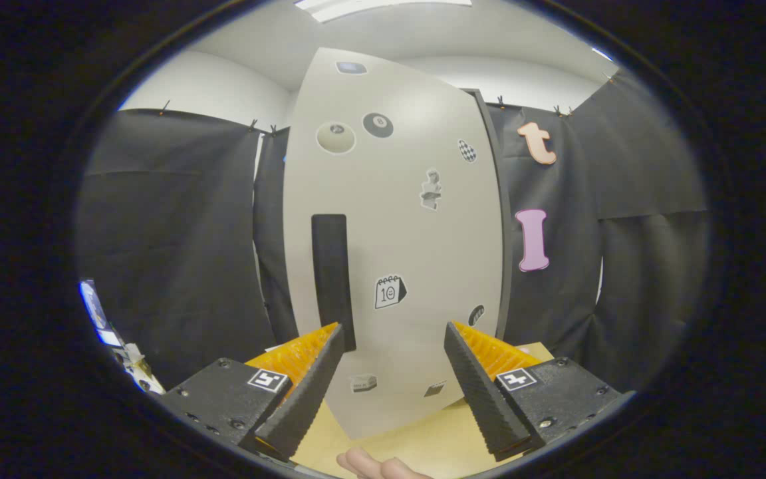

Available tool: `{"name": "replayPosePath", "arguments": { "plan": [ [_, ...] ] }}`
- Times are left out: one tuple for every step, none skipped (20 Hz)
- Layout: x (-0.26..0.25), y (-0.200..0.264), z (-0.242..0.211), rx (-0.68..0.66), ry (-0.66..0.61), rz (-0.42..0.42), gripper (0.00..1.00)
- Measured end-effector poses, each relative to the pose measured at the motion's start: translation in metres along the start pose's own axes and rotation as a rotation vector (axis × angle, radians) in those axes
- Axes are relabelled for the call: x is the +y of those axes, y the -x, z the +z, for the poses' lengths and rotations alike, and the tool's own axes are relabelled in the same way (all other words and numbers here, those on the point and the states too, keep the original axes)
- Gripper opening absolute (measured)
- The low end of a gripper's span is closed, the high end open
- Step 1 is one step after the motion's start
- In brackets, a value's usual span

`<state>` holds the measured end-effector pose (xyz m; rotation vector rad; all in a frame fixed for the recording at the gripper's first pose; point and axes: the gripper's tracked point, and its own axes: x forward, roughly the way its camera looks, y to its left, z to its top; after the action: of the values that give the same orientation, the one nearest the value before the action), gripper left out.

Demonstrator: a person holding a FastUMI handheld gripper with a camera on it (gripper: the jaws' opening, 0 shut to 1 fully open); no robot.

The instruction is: Open the shoe cabinet door, grab the shoes and put them into the shoe cabinet, then close the shoe cabinet door.

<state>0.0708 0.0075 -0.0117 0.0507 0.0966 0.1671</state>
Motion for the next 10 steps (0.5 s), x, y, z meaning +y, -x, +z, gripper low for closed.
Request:
{"name": "replayPosePath", "arguments": {
  "plan": [
    [0.006,0.004,-0.002,-0.001,-0.003,-0.005,0.99],
    [0.010,0.008,-0.003,-0.002,-0.006,-0.004,0.99],
    [0.014,0.009,-0.004,-0.002,-0.007,-0.007,0.99],
    [0.013,0.013,-0.006,0.001,-0.005,-0.021,0.99],
    [0.012,0.017,-0.008,0.005,-0.003,-0.035,0.99],
    [0.012,0.022,-0.009,0.007,0.001,-0.044,0.99],
    [0.014,0.026,-0.011,0.010,0.008,-0.052,0.99],
    [0.012,0.033,-0.012,0.010,0.018,-0.064,0.99],
    [0.010,0.039,-0.014,0.013,0.029,-0.083,0.99],
    [0.005,0.047,-0.014,0.008,0.036,-0.103,0.99]
  ]
}}
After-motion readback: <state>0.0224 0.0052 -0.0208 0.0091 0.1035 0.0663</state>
